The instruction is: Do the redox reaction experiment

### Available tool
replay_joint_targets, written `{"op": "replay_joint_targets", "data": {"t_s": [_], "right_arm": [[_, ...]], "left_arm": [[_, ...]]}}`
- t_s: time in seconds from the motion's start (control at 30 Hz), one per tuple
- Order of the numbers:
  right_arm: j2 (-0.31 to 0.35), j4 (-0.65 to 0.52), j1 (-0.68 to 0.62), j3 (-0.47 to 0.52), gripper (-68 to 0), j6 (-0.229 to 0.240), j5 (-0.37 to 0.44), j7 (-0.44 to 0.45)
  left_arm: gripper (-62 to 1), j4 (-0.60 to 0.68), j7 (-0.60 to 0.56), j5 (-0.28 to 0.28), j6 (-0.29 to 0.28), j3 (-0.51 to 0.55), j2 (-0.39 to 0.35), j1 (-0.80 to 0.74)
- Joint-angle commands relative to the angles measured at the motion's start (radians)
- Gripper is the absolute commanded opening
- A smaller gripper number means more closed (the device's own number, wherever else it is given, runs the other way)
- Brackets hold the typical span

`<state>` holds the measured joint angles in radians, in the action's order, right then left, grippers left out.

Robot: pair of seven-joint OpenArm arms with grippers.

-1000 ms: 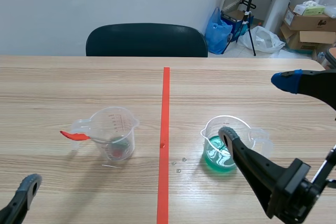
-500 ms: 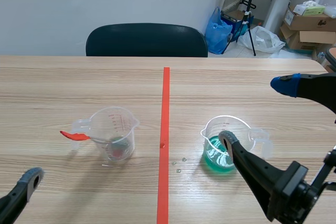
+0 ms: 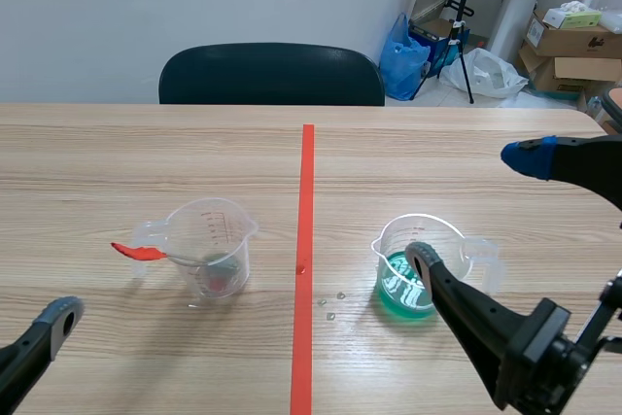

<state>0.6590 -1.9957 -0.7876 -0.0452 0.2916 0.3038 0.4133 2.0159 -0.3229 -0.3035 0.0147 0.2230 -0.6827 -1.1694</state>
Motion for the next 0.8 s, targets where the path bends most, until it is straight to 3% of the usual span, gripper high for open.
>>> {"op": "replay_joint_targets", "data": {"t_s": [0.0,0.77], "right_arm": [[0.0,-0.013,0.006,0.014,0.4,-0.004,0.011,0.014],[0.0,-0.013,0.006,0.014,0.4,-0.015,0.011,0.026]], "left_arm": [[1.4,0.013,-0.016,0.0,-0.002,0.002,0.015,-0.005],[1.4,0.013,-0.017,0.0,-0.002,0.002,0.014,-0.005]]}}
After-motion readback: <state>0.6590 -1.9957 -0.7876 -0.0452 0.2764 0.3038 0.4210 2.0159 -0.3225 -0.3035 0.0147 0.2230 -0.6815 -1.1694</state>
